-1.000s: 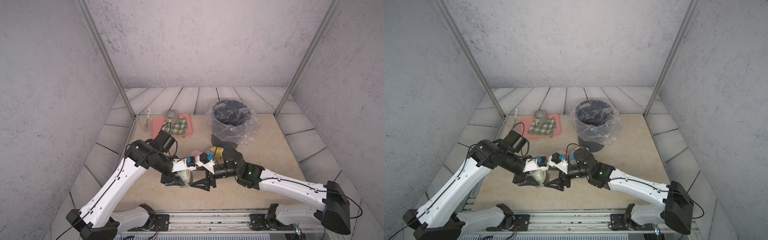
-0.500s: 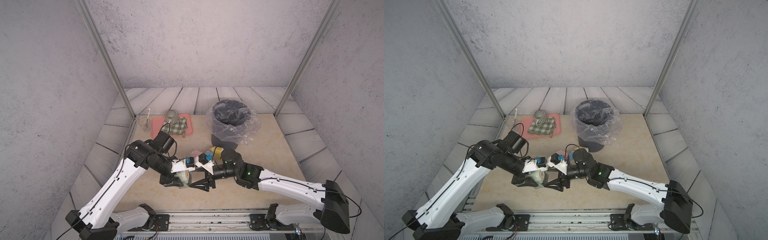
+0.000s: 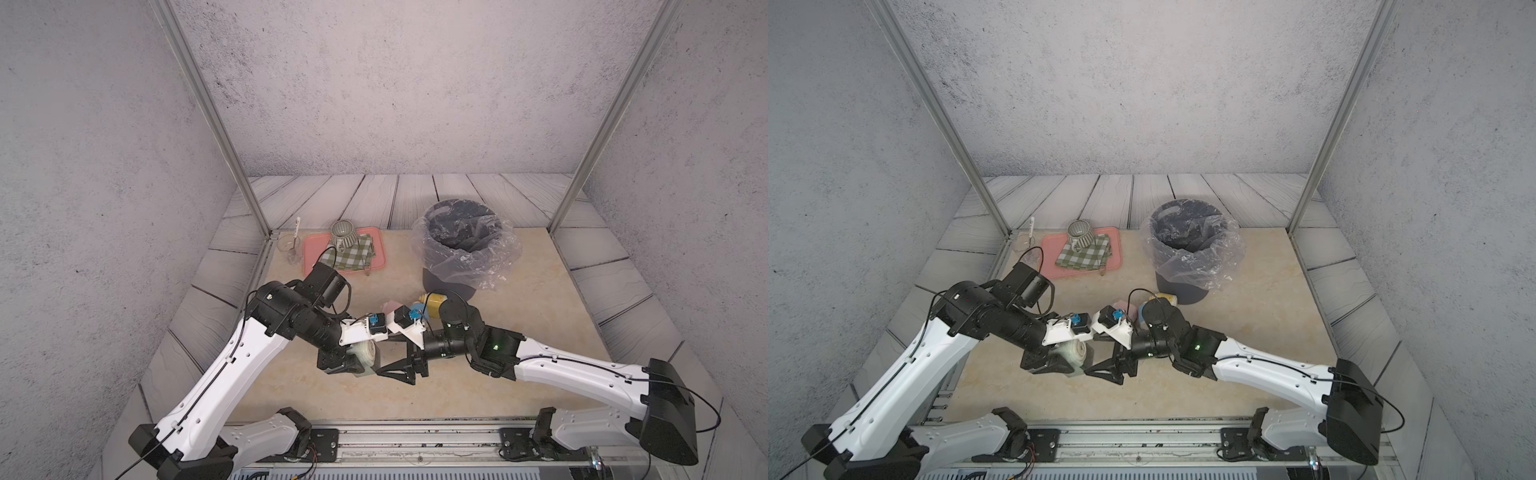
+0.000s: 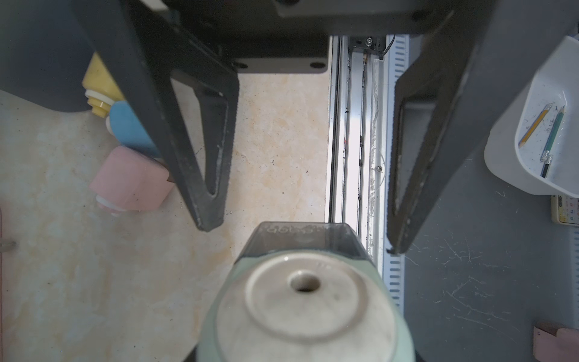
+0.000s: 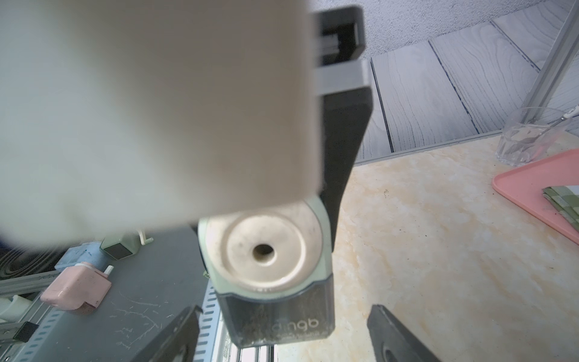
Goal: Take out the pencil sharpener tray and clean the shavings
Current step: Open the container of the pencil sharpener.
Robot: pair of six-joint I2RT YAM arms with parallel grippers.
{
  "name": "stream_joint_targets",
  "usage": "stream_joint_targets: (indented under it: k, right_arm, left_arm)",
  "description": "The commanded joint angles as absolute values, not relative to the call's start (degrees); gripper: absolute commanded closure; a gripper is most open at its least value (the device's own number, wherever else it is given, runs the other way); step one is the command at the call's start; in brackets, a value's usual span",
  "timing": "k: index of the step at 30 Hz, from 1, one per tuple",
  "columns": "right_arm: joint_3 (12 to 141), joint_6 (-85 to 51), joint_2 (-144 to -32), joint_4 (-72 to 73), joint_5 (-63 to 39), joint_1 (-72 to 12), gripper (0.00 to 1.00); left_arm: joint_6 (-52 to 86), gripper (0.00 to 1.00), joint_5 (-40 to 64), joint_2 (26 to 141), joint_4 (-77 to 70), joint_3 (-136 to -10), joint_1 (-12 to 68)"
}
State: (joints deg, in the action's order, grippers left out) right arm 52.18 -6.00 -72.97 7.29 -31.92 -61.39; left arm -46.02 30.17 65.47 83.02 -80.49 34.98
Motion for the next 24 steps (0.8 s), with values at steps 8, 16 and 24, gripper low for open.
stream_joint_targets:
  k: [8, 16, 24]
  right_arm:
    - [51.6, -7.5, -73.7, 9.4, -34.1, -62.7, 0.13]
    - [47.9, -8.3, -71.6, 15.5, -34.9, -62.7, 0.12]
    - [45.4, -8.5, -70.3, 17.7, -34.2, -62.7, 0.12]
  left_arm:
    - [-47.4, 1.0, 36.0, 64.3, 79.0, -79.5, 36.2]
    - [-46.6, 1.0, 37.3, 63.2, 77.7, -79.3, 36.2]
    - [-45.8, 1.0, 38.3, 61.9, 76.4, -78.9, 36.0]
